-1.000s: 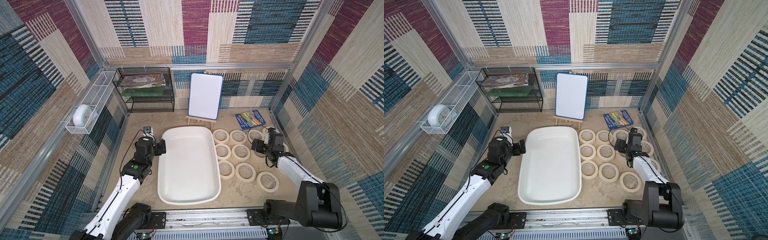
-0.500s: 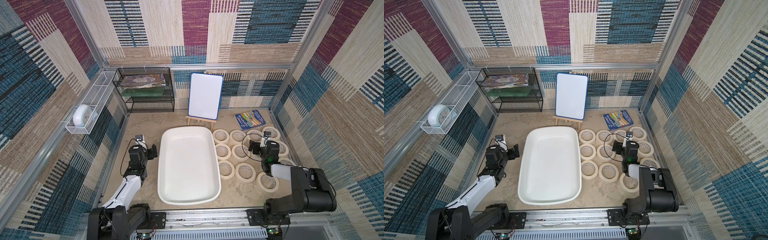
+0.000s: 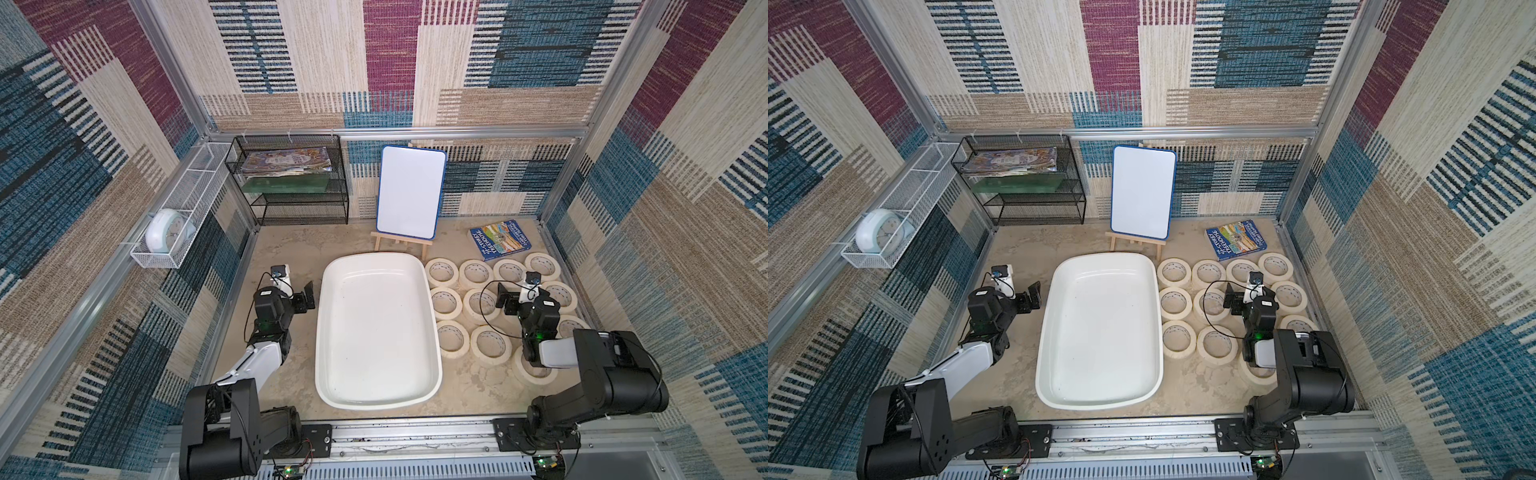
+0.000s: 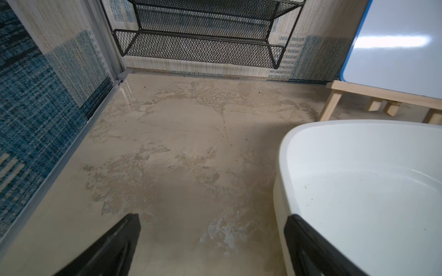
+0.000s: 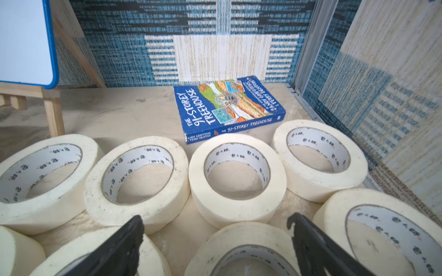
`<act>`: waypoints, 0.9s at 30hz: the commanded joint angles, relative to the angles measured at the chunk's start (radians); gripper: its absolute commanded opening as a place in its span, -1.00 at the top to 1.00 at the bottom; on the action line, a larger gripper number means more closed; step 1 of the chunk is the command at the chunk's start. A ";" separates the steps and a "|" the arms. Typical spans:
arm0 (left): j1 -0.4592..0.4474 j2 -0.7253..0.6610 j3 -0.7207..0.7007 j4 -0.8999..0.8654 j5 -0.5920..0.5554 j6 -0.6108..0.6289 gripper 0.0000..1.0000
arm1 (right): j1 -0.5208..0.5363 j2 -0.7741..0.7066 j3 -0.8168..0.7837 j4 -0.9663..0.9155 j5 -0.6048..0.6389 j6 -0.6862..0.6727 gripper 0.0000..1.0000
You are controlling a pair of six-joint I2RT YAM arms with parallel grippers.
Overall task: Take out the art tape in the storage box
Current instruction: Reset both arms
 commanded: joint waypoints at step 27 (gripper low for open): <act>-0.088 0.277 0.018 0.194 -0.068 0.024 -0.99 | 0.001 -0.001 -0.001 0.057 -0.010 -0.004 -0.98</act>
